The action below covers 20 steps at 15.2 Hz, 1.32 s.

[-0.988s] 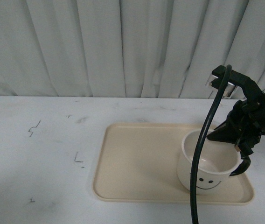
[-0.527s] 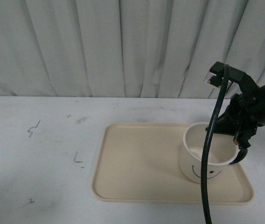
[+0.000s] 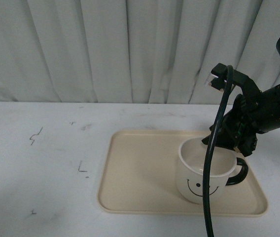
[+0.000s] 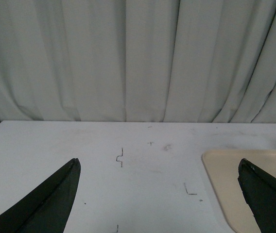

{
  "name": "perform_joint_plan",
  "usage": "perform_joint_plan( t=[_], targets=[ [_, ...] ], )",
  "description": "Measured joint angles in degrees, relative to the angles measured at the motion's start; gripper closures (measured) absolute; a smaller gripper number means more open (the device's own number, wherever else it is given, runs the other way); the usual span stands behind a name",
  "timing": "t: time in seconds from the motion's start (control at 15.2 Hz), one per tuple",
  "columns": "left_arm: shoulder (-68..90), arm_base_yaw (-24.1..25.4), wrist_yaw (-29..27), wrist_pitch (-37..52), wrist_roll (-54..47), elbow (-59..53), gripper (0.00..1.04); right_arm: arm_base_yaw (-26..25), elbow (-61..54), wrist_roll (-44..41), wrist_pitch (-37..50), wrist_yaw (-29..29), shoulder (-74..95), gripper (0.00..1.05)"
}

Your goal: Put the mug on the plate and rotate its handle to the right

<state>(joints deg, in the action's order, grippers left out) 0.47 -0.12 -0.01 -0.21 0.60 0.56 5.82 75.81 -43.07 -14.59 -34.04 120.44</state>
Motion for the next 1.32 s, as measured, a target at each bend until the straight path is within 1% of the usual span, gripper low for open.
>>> perform_joint_plan(
  t=[0.07,0.13,0.2,0.26,0.33,0.4,0.46,0.53,0.59,0.66,0.72,0.79,0.86,0.92,0.99,1.05,1.19,1.25,1.32],
  targets=[
    [0.00,0.00,0.00,0.00,0.00,0.00,0.07,0.17,0.00,0.15,0.39,0.04,-0.70,0.38],
    [0.00,0.00,0.00,0.00,0.00,0.00,0.07,0.15,-0.20,0.61,1.75,-0.79,-1.92,0.27],
    [0.00,0.00,0.00,0.00,0.00,0.00,0.07,-0.24,-2.10,1.75,5.51,-3.82,-5.62,0.13],
    [0.00,0.00,0.00,-0.02,0.00,0.00,0.07,-0.74,-5.81,3.69,10.93,-8.20,-11.10,0.04],
    [0.00,0.00,0.00,0.00,0.00,0.00,0.07,-1.55,-15.41,8.87,27.23,-10.64,-22.38,0.07],
    [0.00,0.00,0.00,0.00,0.00,0.00,0.07,-1.97,-22.49,15.61,40.41,-9.42,-30.42,0.06],
    [0.00,0.00,0.00,-0.02,0.00,0.00,0.07,-2.10,-24.83,19.82,47.91,-9.53,-33.66,0.06],
    [0.00,0.00,0.02,0.02,0.00,0.00,0.07,-2.10,-24.72,21.88,51.34,-9.51,-33.90,0.06],
    [0.00,0.00,0.00,0.00,0.00,0.00,0.07,-1.99,-24.74,23.45,51.84,-8.48,-33.46,0.07],
    [0.00,0.00,0.00,0.00,0.00,0.00,0.07,-0.74,-26.16,25.44,53.79,-3.50,-33.46,0.11],
    [0.00,0.00,0.00,0.00,0.02,0.00,0.07,0.28,-28.35,28.68,55.25,6.05,-33.68,0.16],
    [0.00,0.00,0.02,-0.04,0.00,0.00,0.07,1.40,-33.83,33.83,57.16,18.88,-35.17,0.27],
    [0.00,0.00,-0.02,0.00,0.00,0.00,0.07,1.03,-39.54,37.83,58.97,30.71,-38.14,0.40],
    [0.00,0.00,-0.07,0.00,0.00,0.00,0.07,-0.22,-43.01,39.76,60.92,36.96,-41.35,0.51],
    [0.00,0.00,-0.04,-0.02,0.00,0.00,0.07,-1.42,-46.56,41.05,62.77,38.97,-45.00,0.64],
    [0.00,0.00,0.02,0.00,0.00,0.00,0.07,-1.46,-49.70,41.66,63.39,38.91,-47.28,0.75],
    [0.00,0.00,0.00,0.00,0.00,0.00,0.07,-1.81,-56.48,42.03,63.63,37.55,-50.77,1.00],
    [0.00,0.00,-0.02,0.00,0.00,0.00,0.07,-2.32,-58.64,42.21,63.89,37.24,-53.13,1.03],
    [0.00,0.00,0.00,0.00,0.00,0.00,0.07,-4.79,-60.50,42.23,63.93,34.60,-55.71,1.03]
  ],
)
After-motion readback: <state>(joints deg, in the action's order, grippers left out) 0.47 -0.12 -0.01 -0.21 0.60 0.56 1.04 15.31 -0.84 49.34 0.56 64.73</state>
